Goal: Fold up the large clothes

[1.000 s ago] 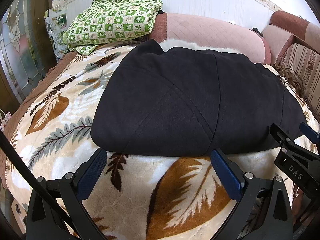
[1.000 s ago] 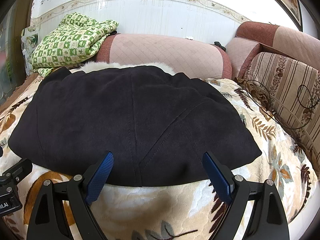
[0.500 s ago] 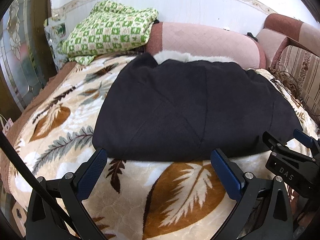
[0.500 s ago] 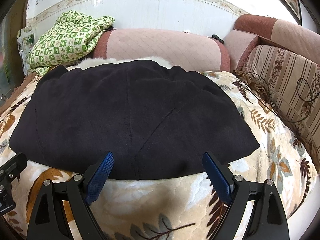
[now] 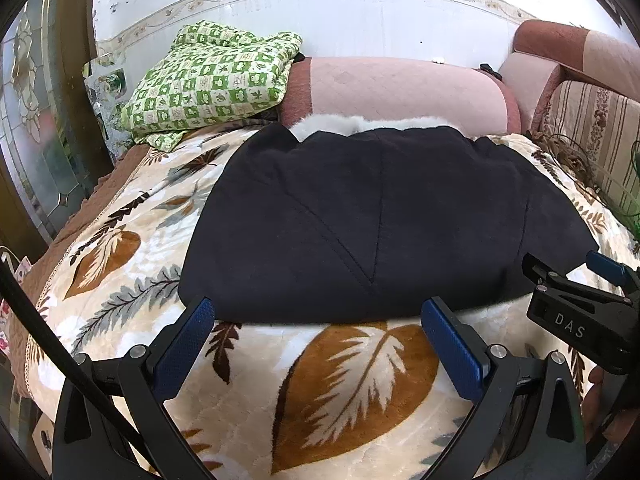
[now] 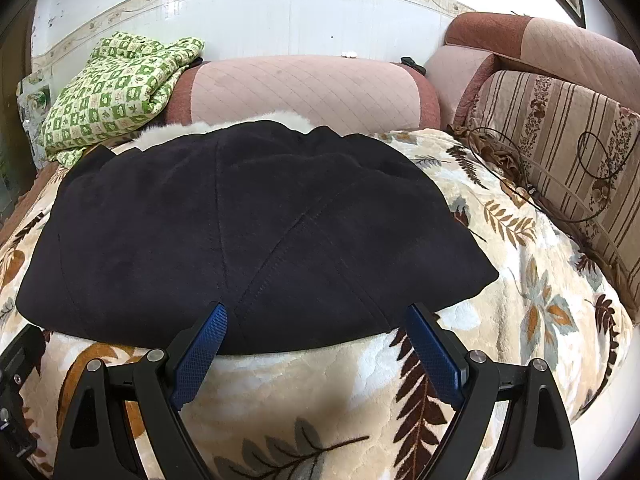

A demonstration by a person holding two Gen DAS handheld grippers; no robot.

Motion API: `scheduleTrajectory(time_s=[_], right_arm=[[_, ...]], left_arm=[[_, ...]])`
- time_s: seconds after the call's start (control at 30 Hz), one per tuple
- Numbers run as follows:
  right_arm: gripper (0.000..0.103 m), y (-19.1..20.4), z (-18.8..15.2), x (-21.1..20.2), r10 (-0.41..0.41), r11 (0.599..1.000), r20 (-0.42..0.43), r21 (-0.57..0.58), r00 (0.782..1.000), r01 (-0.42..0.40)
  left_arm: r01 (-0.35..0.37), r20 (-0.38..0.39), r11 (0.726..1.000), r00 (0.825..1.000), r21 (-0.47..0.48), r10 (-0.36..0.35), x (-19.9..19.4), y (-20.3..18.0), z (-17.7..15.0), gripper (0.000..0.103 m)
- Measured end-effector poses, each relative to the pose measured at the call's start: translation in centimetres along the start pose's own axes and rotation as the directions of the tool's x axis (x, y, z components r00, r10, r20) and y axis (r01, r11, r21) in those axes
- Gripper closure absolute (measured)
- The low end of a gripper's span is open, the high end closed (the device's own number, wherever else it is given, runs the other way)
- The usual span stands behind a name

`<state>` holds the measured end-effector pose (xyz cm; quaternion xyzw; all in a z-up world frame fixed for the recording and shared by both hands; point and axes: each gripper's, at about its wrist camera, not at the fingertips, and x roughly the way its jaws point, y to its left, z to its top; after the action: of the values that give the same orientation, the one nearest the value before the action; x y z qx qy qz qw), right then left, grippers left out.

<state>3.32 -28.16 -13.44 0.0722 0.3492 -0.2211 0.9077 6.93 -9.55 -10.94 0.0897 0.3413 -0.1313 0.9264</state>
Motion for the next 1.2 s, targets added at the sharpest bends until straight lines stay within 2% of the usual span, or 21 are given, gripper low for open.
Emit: scheduleTrajectory(time_s=[0.4, 1.2], right_arm=[[0.01, 0.8, -0.2, -0.1, 0.018, 0.999, 0.004, -0.032, 1.0, -0.017], [0.009, 2.2, -0.5, -0.6, 0.019, 0.995, 0.037, -0.096, 0.999, -0.016]], left_arm=[[0.003, -0.022, 1.0, 1.0, -0.002, -0.003, 0.7, -0.1, -0.1, 0.0], [-0.003, -0.018, 1.0, 1.0, -0.016, 0.003, 0.6, 0.6, -0.3, 0.0]])
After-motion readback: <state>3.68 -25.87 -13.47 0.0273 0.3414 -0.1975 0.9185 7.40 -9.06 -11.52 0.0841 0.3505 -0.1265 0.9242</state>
